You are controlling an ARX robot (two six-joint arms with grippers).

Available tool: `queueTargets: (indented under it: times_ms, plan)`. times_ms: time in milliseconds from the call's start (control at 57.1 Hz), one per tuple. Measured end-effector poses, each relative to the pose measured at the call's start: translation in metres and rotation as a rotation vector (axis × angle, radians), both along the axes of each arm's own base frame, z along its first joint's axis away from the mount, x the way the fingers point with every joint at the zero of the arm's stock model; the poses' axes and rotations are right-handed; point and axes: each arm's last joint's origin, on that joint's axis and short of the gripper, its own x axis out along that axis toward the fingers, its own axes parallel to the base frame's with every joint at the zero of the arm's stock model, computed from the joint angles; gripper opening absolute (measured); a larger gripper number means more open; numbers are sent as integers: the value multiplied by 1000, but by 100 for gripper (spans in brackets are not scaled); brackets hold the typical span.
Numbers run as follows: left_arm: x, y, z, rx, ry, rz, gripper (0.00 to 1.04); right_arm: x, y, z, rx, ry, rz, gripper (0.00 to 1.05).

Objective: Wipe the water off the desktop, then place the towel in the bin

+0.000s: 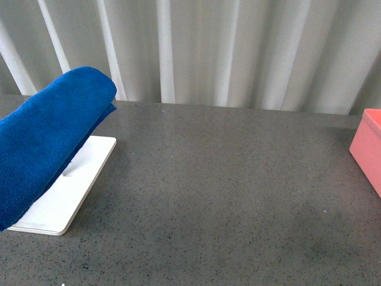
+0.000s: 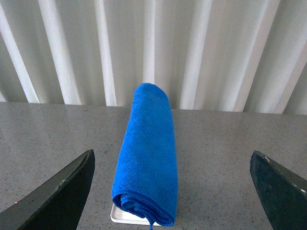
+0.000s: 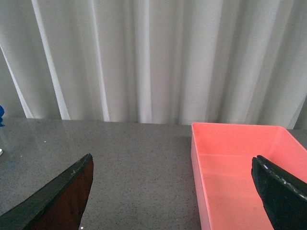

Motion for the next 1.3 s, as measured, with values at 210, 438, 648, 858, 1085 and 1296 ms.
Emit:
queueTargets:
  times_ms: [210, 438, 648, 858, 1085, 1296]
  plan:
    - [0, 0, 0, 0, 0, 0, 98, 0, 0, 0, 0, 0, 0, 98]
    - [0, 0, 0, 0, 0, 0, 98, 0, 0, 0, 0, 0, 0, 98]
    - [0, 0, 0, 0, 0, 0, 98, 0, 0, 0, 0, 0, 0, 98]
    - [0, 0, 0, 0, 0, 0, 98, 0, 0, 0, 0, 0, 0, 98]
    - [0, 0, 0, 0, 0, 0, 98, 0, 0, 0, 0, 0, 0, 98]
    - [0, 0, 0, 0, 0, 0, 98, 0, 0, 0, 0, 0, 0, 98]
